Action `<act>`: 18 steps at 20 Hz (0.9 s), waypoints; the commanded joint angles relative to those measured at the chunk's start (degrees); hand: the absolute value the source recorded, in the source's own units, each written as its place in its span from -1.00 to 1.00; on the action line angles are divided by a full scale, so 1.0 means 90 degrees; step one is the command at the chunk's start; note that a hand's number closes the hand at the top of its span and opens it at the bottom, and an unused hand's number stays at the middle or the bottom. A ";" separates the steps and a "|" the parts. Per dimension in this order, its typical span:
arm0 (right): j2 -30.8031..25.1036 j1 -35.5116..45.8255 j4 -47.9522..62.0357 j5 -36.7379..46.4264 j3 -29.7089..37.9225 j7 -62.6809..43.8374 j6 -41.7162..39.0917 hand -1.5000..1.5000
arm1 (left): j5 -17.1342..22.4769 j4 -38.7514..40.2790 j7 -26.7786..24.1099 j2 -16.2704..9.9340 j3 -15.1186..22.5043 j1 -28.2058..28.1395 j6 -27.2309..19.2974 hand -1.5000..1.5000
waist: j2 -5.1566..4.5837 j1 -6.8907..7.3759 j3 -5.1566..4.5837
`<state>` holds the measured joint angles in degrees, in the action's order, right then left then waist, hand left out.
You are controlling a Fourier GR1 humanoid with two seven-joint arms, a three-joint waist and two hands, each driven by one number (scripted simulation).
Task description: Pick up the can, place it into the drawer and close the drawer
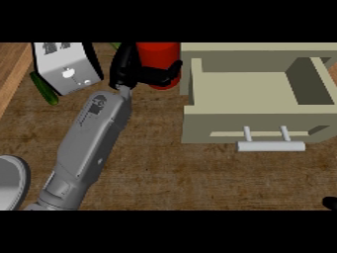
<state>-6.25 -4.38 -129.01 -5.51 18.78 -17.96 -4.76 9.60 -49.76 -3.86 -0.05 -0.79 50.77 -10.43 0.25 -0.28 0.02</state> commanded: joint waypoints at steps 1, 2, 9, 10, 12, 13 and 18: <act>0.0148 -0.0033 -0.0217 0.0089 -0.0175 -0.0093 0.0085 -1.00 | 0.0247 -0.0259 0.0759 0.0006 0.0462 0.0796 -0.0654 1.00 | -0.0014 -0.0071 -0.0001; 0.0019 -0.0296 -0.0062 0.0002 0.0026 0.0222 -0.0198 -1.00 | 0.0087 -0.0311 0.0796 0.0006 0.0386 0.0675 -0.0626 1.00 | -0.0018 -0.0047 0.0000; 0.0098 0.0113 -0.0080 0.0426 -0.0259 -0.0055 0.0151 -1.00 | 0.0078 -0.0004 0.1450 0.0006 0.0627 0.1848 -0.1090 1.00 | -0.0037 -0.0081 0.0000; 0.0188 -0.0037 0.0061 0.0223 -0.0173 0.0275 0.0039 -1.00 | 0.0076 0.0345 0.1475 0.0006 0.0434 0.2127 -0.0956 1.00 | -0.0046 -0.0108 0.0002; -0.0082 0.0441 0.0030 0.0274 -0.0082 -0.0281 0.0230 -1.00 | 0.0311 0.0508 0.1504 0.0006 0.0801 0.2372 -0.1383 1.00 | -0.0053 -0.0139 0.0001; 0.0044 0.0124 0.0121 0.0114 -0.0048 0.0084 0.0051 -1.00 | 0.0400 0.0605 0.1617 0.0006 0.0816 0.2542 -0.1389 1.00 | -0.0052 -0.0161 0.0003; -0.0073 -0.0075 -0.0182 -0.0302 0.0135 -0.0016 -0.0158 -1.00 | 0.0569 0.1474 0.1737 0.0006 0.0749 0.3480 -0.1540 1.00 | -0.0065 -0.0282 0.0008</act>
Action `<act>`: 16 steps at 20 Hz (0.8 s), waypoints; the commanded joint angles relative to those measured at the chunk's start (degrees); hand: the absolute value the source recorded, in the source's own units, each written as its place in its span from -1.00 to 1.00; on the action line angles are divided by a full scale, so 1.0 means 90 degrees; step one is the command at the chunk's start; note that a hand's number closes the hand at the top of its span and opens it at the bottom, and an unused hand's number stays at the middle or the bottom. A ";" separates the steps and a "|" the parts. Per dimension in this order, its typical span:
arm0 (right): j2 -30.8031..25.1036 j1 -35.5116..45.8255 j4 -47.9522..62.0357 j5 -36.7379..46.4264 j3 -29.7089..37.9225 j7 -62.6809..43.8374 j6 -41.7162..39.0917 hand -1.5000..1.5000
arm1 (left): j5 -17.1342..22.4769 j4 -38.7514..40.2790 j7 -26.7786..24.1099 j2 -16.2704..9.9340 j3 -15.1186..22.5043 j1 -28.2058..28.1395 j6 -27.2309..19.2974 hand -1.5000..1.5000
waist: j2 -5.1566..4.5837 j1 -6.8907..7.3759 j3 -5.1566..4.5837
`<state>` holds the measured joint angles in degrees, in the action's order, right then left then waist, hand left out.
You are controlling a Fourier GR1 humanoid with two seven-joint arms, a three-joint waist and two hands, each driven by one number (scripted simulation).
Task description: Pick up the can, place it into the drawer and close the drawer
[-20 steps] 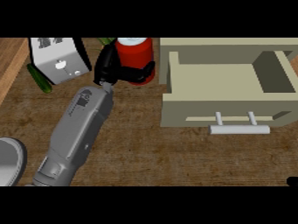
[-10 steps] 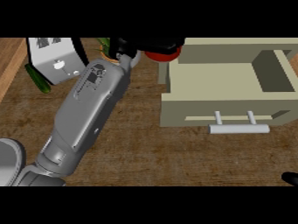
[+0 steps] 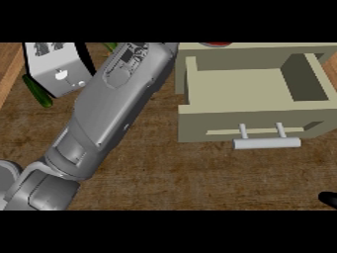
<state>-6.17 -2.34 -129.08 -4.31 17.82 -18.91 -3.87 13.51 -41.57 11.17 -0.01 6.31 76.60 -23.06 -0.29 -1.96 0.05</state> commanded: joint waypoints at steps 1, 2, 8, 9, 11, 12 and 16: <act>0.0023 0.0158 0.0199 0.0217 -0.0097 0.0147 0.0068 -1.00 | 0.0233 0.0652 0.0113 0.0001 0.0202 0.0715 -0.0129 1.00 | -0.0017 -0.0024 0.0002; 0.0014 0.0003 0.0064 -0.0015 -0.0027 0.0203 -0.0070 -1.00 | 0.0365 0.1012 -0.0260 0.0001 0.0340 0.0725 -0.0269 1.00 | -0.0044 -0.0167 0.0006; -0.0178 0.0161 -0.0075 -0.0282 0.0114 -0.0146 -0.0098 -1.00 | 0.0848 0.1541 -0.0226 0.0001 0.0720 0.1170 -0.0504 1.00 | -0.0043 -0.0213 0.0007; -0.0025 0.0285 -0.0077 0.0117 -0.0212 -0.0145 0.0070 -1.00 | 0.0821 0.1824 -0.0074 0.0001 0.0590 0.1571 -0.0427 1.00 | -0.0078 -0.0245 0.0007; -0.0140 0.0236 -0.0068 -0.0135 -0.0008 -0.0125 -0.0047 -1.00 | 0.0905 0.2041 -0.0377 0.0001 0.0696 0.1444 -0.0406 1.00 | -0.0083 -0.0287 0.0010; -0.0394 0.0669 0.0292 -0.0216 0.0185 -0.0282 0.0005 -1.00 | 0.1109 0.1938 -0.0335 0.0001 0.0905 0.1504 -0.0538 1.00 | -0.0103 -0.0361 0.0013; -0.0248 0.0526 0.0252 -0.0064 -0.0121 -0.0146 -0.0083 -1.00 | 0.1211 0.2302 -0.0301 0.0001 0.0964 0.1803 -0.0924 1.00 | -0.0105 -0.0358 0.0014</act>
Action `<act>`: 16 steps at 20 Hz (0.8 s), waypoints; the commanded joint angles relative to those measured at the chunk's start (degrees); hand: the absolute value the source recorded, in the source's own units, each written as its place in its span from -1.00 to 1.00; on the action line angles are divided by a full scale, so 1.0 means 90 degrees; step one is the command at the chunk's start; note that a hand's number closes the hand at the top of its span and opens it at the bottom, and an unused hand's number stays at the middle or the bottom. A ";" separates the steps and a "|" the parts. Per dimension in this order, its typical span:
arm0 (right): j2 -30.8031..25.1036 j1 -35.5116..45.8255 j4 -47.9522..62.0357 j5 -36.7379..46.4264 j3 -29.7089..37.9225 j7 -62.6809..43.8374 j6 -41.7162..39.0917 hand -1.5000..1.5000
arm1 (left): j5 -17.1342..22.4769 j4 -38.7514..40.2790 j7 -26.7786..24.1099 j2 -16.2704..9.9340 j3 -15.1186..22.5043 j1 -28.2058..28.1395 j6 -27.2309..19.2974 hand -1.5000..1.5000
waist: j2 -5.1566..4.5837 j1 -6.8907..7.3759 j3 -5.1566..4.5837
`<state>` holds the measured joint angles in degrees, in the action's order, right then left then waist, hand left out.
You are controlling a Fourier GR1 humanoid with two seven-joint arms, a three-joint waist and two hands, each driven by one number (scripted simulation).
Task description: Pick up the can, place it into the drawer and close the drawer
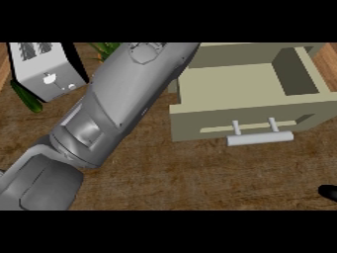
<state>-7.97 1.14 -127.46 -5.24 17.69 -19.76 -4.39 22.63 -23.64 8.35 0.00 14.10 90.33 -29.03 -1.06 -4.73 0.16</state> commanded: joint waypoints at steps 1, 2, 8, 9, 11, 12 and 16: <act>0.0097 -0.0101 0.0048 0.0023 -0.0122 0.0158 -0.0067 -1.00 | 0.0227 0.0337 -0.0198 0.0000 0.0254 0.0053 -0.0381 -1.00 | -0.0027 -0.0126 0.0007; -0.0205 -0.0051 0.0024 -0.0201 0.0171 -0.0091 -0.0171 -1.00 | 0.0207 0.0378 -0.0061 0.0000 0.0180 0.0272 -0.0373 -1.00 | 0.0007 -0.0025 0.0001; -0.0096 0.0443 0.0053 0.0108 -0.0149 -0.0337 0.0152 -1.00 | 0.0503 0.0500 -0.0277 0.0000 0.0490 0.0275 -0.0834 -1.00 | -0.0034 -0.0100 0.0002; -0.0186 -0.0003 -0.0138 0.0158 0.0027 0.0064 -0.0083 -1.00 | 0.0411 0.0639 -0.0490 0.0000 0.0414 0.0257 -0.0837 -1.00 | -0.0028 -0.0112 0.0005; -0.0438 0.0597 0.0214 0.0516 -0.0205 0.0007 -0.0067 -1.00 | 0.0538 0.0586 -0.0585 0.0000 0.0537 0.0199 -0.0881 -1.00 | -0.0093 -0.0156 0.0005; -0.0329 0.0266 -0.0179 0.0573 -0.0358 0.0052 -0.0144 -1.00 | 0.0585 0.0698 -0.0740 0.0000 0.0425 0.0097 -0.0885 -1.00 | -0.0086 -0.0207 0.0003; -0.0581 0.0654 0.0078 0.0991 -0.0627 0.0290 -0.0273 -1.00 | 0.0982 0.0423 -0.0523 0.0000 0.0566 0.0108 -0.0961 -1.00 | -0.0062 -0.0172 0.0003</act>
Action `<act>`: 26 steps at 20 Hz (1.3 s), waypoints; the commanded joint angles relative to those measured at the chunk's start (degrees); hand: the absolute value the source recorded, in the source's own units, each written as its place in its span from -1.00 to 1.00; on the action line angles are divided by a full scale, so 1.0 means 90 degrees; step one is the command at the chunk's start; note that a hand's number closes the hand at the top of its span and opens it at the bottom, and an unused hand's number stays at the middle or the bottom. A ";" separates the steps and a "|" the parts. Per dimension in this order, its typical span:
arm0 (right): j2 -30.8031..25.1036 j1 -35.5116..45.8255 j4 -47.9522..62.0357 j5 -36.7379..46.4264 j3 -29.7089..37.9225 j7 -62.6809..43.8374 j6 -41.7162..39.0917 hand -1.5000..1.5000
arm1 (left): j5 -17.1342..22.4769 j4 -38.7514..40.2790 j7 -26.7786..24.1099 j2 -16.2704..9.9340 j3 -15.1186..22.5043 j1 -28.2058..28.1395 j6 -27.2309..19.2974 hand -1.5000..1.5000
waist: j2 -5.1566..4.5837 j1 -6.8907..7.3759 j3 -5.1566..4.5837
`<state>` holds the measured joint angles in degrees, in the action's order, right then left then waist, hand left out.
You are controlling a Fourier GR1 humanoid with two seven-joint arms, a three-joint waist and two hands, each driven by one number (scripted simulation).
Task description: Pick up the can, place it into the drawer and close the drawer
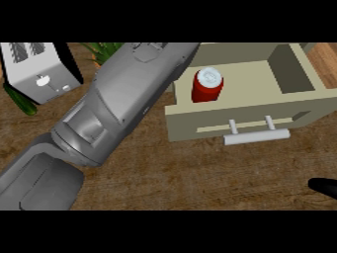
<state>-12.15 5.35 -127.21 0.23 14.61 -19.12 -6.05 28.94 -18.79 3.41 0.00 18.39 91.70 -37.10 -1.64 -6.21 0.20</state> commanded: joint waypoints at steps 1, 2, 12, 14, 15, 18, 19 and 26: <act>-0.0191 0.0185 0.0177 0.0479 -0.0220 0.0417 -0.0125 -1.00 | 0.0283 0.0026 -0.0002 0.0000 -0.0005 0.0111 -0.0087 -1.00 | -0.0013 0.0013 0.0002; -0.0305 0.0244 0.0198 0.0719 -0.0305 0.0478 -0.0161 -1.00 | 0.0401 -0.0168 -0.0055 0.0000 0.0105 -0.0065 -0.0161 -1.00 | 0.0003 0.0003 0.0000; -0.0969 0.1330 0.1531 0.2814 -0.1182 0.0883 -0.0092 -1.00 | 0.0689 0.0046 -0.0214 0.0000 -0.0057 0.0369 -0.0134 -1.00 | 0.0005 0.0381 -0.0010; -0.0714 0.1063 0.1706 0.3440 -0.1750 0.1117 0.0148 -1.00 | 0.0764 0.0097 -0.0509 0.0000 -0.0190 0.0213 -0.0099 -1.00 | 0.0003 0.0396 -0.0010; -0.0754 0.1424 0.2243 0.3664 -0.1723 0.1363 0.0327 -1.00 | 0.0710 -0.0008 -0.0438 0.0000 0.0049 0.0184 -0.0212 -1.00 | 0.0013 0.0465 -0.0006; -0.0681 0.1424 0.2660 0.4311 -0.2121 0.1372 0.0530 -1.00 | 0.0603 0.0198 -0.0322 0.0000 -0.0014 0.0446 -0.0204 -1.00 | 0.0058 0.0516 -0.0010; -0.0772 0.1472 0.3079 0.4328 -0.2050 0.1678 0.0575 -1.00 | 0.0553 0.0285 -0.0518 -0.0028 -0.0086 0.0229 0.0016 -1.00 | 0.0047 0.0609 -0.0011; -0.0395 0.2561 0.5092 0.5493 -0.2502 0.1851 0.1299 -1.00 | 0.0578 0.0243 -0.0324 -0.0108 -0.0230 0.0305 0.0306 -1.00 | 0.0069 0.0736 -0.0015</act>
<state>-17.01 22.37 -90.91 45.12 -6.73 -3.25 3.08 34.13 -16.75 -0.23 -0.88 17.19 93.63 -35.50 -1.09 -0.43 0.09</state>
